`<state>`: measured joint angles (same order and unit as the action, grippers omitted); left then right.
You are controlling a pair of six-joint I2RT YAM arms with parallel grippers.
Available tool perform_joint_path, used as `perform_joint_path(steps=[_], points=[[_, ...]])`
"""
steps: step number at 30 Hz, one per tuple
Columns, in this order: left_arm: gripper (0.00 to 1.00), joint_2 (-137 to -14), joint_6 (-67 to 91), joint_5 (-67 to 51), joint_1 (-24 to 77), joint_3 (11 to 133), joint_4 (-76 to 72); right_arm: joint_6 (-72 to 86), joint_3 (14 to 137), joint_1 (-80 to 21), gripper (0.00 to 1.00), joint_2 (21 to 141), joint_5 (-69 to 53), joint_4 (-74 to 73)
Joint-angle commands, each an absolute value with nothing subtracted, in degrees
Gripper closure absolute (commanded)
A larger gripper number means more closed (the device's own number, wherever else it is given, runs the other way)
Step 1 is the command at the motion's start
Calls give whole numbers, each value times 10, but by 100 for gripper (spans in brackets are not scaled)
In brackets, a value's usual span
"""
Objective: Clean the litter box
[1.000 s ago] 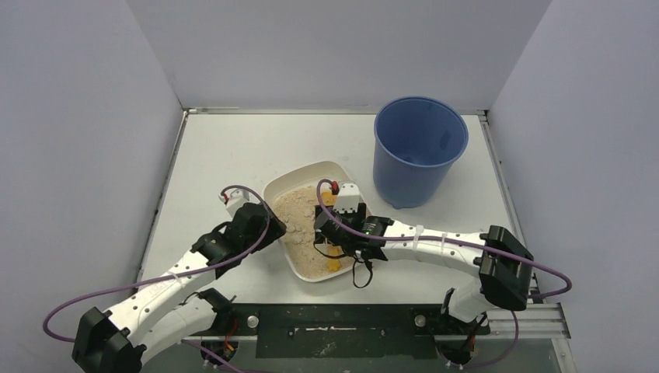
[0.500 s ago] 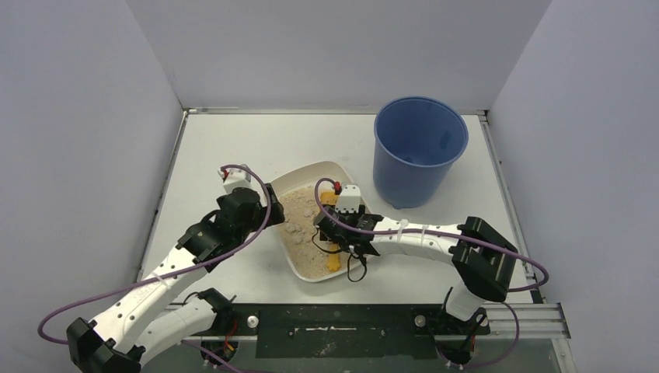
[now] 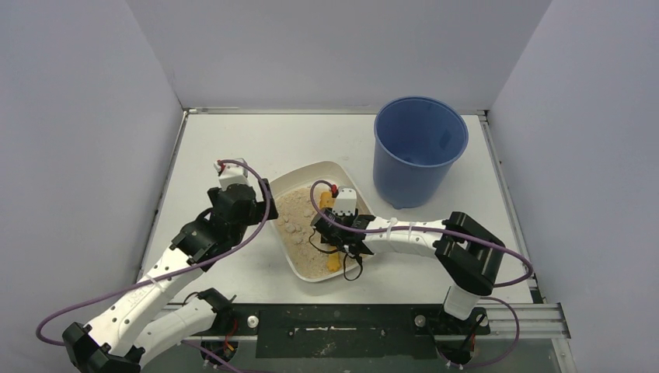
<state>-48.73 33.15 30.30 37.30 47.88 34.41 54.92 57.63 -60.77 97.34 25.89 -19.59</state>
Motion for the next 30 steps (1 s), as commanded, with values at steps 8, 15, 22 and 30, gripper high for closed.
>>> perform_joint_path(steps=[8, 15, 22, 30], points=[[8, -468, 321, 328, 366, 493, 348, 550, 579, -606, 90, 965, 266, -184], [8, -475, 302, 347, 363, 511, 346, 530, 578, -609, 100, 924, 270, -192], [8, -491, 276, 371, 359, 551, 338, 469, 581, -610, 100, 851, 279, -209], [8, -501, 243, 371, 357, 597, 319, 315, 595, -610, 100, 804, 243, -223]])
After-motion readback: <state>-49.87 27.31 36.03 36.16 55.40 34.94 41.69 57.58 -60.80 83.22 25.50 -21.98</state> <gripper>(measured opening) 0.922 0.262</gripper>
